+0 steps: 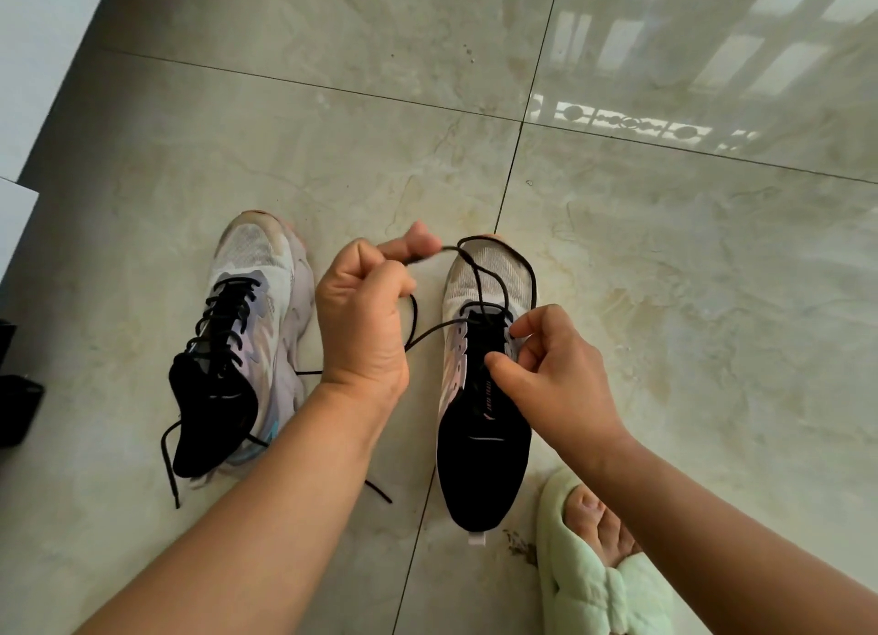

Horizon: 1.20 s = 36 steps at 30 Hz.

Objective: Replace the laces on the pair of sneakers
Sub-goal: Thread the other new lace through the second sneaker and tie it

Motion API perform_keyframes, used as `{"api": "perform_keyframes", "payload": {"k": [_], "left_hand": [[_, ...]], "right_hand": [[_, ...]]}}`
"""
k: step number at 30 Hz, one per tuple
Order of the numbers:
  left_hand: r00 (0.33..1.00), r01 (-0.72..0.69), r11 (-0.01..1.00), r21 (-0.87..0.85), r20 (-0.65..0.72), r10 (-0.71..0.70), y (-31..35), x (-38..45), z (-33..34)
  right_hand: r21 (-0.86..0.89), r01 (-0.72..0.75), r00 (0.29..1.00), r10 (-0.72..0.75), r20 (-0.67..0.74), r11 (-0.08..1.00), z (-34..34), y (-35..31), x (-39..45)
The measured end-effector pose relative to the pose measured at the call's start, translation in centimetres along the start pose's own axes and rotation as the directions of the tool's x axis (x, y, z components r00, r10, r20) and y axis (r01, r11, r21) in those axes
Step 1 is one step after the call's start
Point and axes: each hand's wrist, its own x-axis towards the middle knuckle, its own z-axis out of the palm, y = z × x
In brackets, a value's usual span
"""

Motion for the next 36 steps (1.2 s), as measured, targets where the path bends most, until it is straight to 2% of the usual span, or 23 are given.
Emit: {"api": "perform_keyframes", "payload": {"k": [2,4,5,7,9,11,15,18,20,23,28,30,31,33,34,35,36], "left_hand": [[0.999,0.004,1.0,0.03,0.043,-0.006,0.1,0.2,-0.4],[0.997,-0.052,0.97,0.239,0.063,0.037,-0.2,0.1,-1.2],[0.993,-0.1,0.91,0.402,0.091,0.069,-0.5,0.0,-1.7],[0.973,-0.218,0.707,0.672,0.207,0.103,-0.9,-0.1,-2.5],[0.929,-0.354,0.493,0.794,0.359,0.088,-1.0,-0.3,-3.3],[0.89,-0.437,0.348,0.83,0.455,0.032,-1.2,-0.5,-3.6],[0.89,-0.439,0.241,0.866,0.456,-0.02,-1.0,-0.8,-3.6],[0.884,-0.462,0.201,0.864,0.466,0.029,-0.8,-0.7,-3.9],[0.897,-0.441,0.166,0.882,0.431,0.095,-0.5,-0.6,-4.7],[0.936,-0.337,0.114,0.935,0.318,0.152,-0.4,-0.7,-6.8],[0.986,-0.08,0.13,0.988,0.059,0.157,-0.8,-2.2,-8.4],[0.98,-0.099,0.194,0.976,0.062,0.19,-0.7,-2.6,-8.2],[0.976,-0.14,0.268,0.953,0.088,0.197,-0.6,-2.9,-8.0],[0.987,-0.155,0.567,0.809,0.099,0.129,-0.1,-3.7,-7.3],[0.99,-0.13,0.725,0.676,0.124,0.062,0.2,-4.2,-6.7],[0.984,-0.105,0.842,0.53,0.179,0.01,0.5,-4.8,-6.1],[0.972,-0.071,0.915,0.398,0.235,-0.027,0.6,-5.3,-5.5]], "right_hand": [[-0.001,0.001,1.0,-0.001,-0.002,1.0,0.0,0.0,0.0],[0.006,0.004,1.0,-0.004,-0.01,1.0,0.1,0.0,0.0],[0.014,0.004,1.0,-0.004,-0.016,1.0,0.1,-0.1,0.0],[0.029,0.004,1.0,-0.003,-0.029,1.0,0.2,-0.1,0.0],[0.026,0.002,0.999,-0.001,-0.04,1.0,0.3,-0.1,-0.1],[0.02,-0.004,0.999,0.005,-0.048,1.0,0.3,-0.1,-0.1],[0.016,-0.006,0.999,0.007,-0.053,1.0,0.4,-0.1,-0.2],[0.029,-0.018,0.997,0.02,-0.079,0.999,0.4,-0.1,-0.2],[0.049,-0.036,0.994,0.041,-0.097,0.998,0.4,-0.1,-0.2],[0.069,-0.06,0.991,0.067,-0.114,0.996,0.4,-0.1,-0.2],[0.09,-0.043,0.996,0.05,-0.078,0.995,0.5,-0.4,-0.3],[0.053,-0.007,0.999,0.01,-0.045,0.999,0.6,-0.6,-0.4],[0.037,0.007,0.999,-0.006,-0.032,0.999,0.6,-0.7,-0.4],[0.032,0.016,1.0,-0.015,-0.027,0.999,0.8,-0.7,-0.3],[0.034,0.016,0.999,-0.015,-0.028,0.999,0.9,-0.7,-0.2],[0.034,0.015,0.999,-0.014,-0.031,0.999,0.9,-0.6,-0.2],[0.037,0.013,0.999,-0.012,-0.034,0.999,1.0,-0.6,-0.2]]}}
